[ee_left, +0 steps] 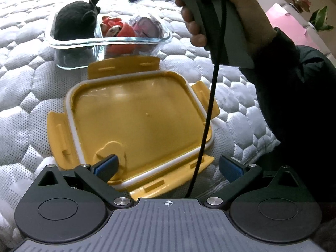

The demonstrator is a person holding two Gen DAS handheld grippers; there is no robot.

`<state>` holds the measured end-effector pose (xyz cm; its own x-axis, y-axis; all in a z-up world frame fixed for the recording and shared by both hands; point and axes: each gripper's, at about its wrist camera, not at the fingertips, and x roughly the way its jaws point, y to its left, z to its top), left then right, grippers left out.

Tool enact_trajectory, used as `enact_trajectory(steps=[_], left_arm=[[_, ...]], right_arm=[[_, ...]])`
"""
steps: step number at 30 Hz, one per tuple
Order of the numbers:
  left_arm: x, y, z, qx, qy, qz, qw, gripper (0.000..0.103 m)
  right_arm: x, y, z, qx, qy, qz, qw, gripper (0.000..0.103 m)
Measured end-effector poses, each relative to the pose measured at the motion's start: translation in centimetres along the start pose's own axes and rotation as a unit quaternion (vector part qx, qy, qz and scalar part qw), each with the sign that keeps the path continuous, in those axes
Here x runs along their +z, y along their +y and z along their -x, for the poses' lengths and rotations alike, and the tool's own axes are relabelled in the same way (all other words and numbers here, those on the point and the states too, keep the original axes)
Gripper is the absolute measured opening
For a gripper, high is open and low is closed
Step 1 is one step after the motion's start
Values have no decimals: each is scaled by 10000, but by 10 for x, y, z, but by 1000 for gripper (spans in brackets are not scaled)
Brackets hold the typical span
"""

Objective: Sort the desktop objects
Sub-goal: 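Grasp the rim of the glass container with the right gripper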

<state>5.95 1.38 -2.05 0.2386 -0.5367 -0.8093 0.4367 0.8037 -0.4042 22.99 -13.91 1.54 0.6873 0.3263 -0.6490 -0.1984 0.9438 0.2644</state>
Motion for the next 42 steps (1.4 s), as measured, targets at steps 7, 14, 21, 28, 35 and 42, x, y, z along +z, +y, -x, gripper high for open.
enact_trajectory(steps=[7,14,21,28,35,42], left_arm=[[-1,7,4,-124,-75,69,9999,103],[-1,11,7,-184,-125,96,9997,103],[-1,15,8,-243,-170,159,9994,103],[0,12,9,-251,-174,149,9994,103],[0,5,5,-233,-105,53,9997,103],[-3,9,11,-278,-205,96,9994,103]], right_arm=[[5,57,13,181,151,747,9969,57],[0,92,-20,-31,799,862,9931,52],[-19,97,-39,-349,830,1212,9885,55],[-3,18,-32,928,994,-1206,9833,33],[-2,4,-31,1154,926,-1409,9789,35],[0,75,-1,391,423,808,9951,40]])
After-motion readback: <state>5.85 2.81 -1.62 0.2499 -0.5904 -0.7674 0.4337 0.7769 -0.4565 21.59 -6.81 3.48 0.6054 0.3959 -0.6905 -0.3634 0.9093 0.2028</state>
